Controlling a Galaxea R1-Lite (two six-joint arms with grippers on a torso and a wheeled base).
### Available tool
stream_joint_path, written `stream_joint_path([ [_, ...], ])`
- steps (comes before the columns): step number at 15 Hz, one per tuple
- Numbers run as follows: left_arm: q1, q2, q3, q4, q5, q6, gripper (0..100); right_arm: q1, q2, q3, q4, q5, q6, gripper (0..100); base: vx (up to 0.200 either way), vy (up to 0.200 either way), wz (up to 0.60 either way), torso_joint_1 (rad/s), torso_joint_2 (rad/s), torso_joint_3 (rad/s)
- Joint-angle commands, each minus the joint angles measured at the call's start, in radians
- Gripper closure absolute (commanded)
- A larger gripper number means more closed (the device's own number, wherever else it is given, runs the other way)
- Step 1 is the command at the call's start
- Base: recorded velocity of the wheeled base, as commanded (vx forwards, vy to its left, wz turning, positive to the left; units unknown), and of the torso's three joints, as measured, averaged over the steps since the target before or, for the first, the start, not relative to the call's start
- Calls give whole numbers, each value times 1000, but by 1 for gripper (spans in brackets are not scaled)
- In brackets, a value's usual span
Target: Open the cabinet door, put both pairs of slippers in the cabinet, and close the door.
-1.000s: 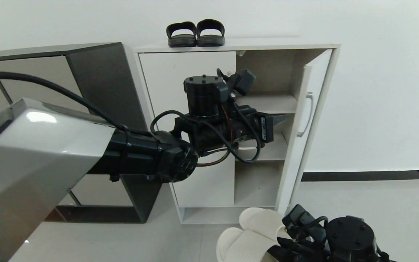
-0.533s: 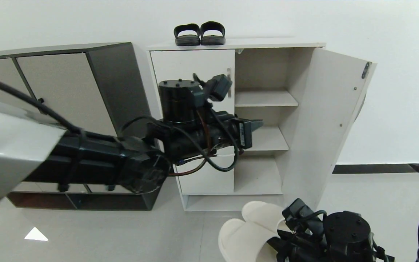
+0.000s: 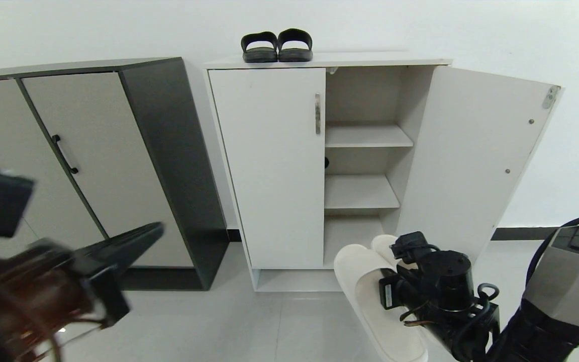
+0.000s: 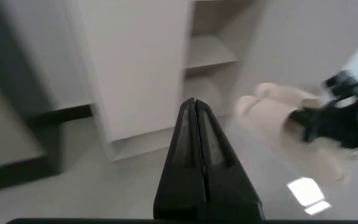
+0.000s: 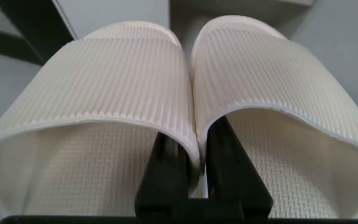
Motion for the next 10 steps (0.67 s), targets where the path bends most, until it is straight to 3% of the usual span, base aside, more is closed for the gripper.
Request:
stream_joint_path([
  [1, 271, -652, 263, 334, 156, 61, 100, -9, 26, -45, 21, -11, 11, 100, 0, 0, 0, 0, 0, 0],
  [2, 358, -810, 260, 497, 156, 66, 100, -9, 26, -56, 32, -12, 20, 100, 0, 0, 0, 0, 0, 0],
  [3, 484, -901, 266, 600, 156, 64, 100, -9, 26, -57, 38, -12, 22, 100, 0, 0, 0, 0, 0, 0],
  [4, 574, -956, 286, 623, 149, 67, 100, -8, 26, -57, 38, -14, 22, 100, 0, 0, 0, 0, 0, 0],
  [6, 574, -956, 364, 557, 251, 46, 100, -9, 28, -54, 38, -14, 23, 100, 0, 0, 0, 0, 0, 0],
  [7, 562, -971, 381, 544, 208, 55, 100, -9, 29, -54, 38, -14, 23, 100, 0, 0, 0, 0, 0, 0],
  [9, 539, -1011, 392, 521, -56, 49, 100, -8, 29, -56, 38, -12, 23, 100, 0, 0, 0, 0, 0, 0],
  [10, 539, -1011, 392, 555, -127, 44, 100, -6, 29, -56, 37, -12, 23, 100, 0, 0, 0, 0, 0, 0],
])
